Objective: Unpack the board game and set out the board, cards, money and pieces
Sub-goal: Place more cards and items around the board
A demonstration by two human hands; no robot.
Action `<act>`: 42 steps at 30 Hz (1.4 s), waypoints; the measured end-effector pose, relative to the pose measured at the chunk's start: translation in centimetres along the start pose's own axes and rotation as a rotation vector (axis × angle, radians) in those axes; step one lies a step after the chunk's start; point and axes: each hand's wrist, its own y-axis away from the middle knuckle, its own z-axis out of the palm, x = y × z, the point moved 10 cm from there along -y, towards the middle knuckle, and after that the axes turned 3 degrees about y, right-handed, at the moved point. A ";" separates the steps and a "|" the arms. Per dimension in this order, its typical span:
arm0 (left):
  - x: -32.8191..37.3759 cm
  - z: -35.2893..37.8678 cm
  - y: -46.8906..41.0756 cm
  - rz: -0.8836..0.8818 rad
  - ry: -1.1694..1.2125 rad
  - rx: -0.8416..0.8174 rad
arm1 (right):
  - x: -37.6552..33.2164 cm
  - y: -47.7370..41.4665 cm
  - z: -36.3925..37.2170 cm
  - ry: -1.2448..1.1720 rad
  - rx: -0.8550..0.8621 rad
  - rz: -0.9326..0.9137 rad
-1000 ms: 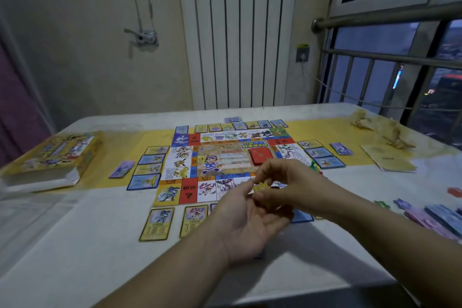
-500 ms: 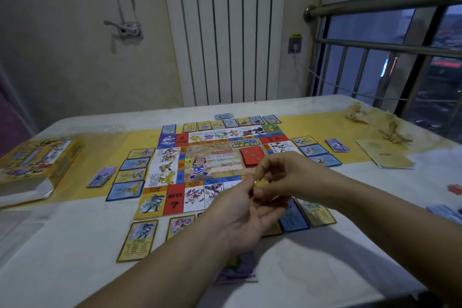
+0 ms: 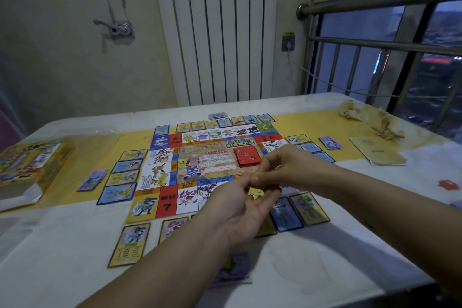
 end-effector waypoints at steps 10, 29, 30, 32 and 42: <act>0.7 0.8 -2.4 -0.035 0.051 -0.009 | 3.7 -1.2 -3.4 -0.356 0.110 0.165; 1.4 6.3 -12.5 0.025 -0.156 -0.024 | 17.1 -5.2 -22.2 0.235 0.577 0.369; 1.7 6.1 -12.6 0.031 -0.156 -0.024 | 17.4 -5.5 -22.2 0.298 0.577 0.380; 2.6 5.6 -12.8 0.052 -0.144 -0.014 | 17.2 -5.8 -22.4 0.370 0.591 0.382; 6.1 2.7 -10.3 0.140 -0.238 0.025 | 1.6 -7.6 -9.4 0.092 0.154 0.002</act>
